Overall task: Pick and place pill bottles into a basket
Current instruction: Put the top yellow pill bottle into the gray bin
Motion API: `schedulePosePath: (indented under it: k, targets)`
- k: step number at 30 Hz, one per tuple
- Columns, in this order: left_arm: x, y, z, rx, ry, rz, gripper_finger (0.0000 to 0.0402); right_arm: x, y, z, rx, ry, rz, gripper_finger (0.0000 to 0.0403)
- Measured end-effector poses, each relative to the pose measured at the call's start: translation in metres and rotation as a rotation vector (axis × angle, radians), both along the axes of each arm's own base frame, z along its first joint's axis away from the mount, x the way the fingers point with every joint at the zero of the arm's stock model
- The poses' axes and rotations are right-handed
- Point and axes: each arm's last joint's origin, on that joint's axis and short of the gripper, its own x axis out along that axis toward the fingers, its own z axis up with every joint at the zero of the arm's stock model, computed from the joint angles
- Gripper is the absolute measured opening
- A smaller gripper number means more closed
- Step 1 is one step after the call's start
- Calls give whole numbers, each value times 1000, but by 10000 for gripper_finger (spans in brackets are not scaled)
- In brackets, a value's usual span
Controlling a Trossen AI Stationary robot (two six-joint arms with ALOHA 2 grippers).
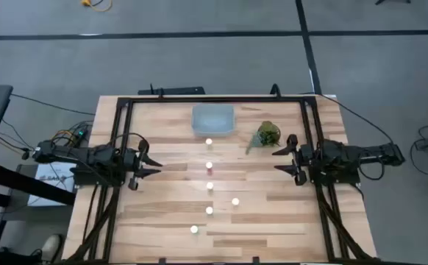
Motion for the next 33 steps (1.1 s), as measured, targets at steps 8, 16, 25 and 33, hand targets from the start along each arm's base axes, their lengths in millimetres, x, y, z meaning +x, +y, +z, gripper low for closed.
schedulePosePath:
  k: [8,16,25,33]
  targets:
    - [1,4,1,10,-8,135,80,0,0,0,0,0,0,230]
    - [10,5,-7,-123,95,244,80,0,0,0,0,0,0,230]
    - [35,2,-3,-88,201,310,80,0,0,0,0,0,0,230]
    - [87,1,-4,7,401,427,81,0,0,0,0,0,0,230]
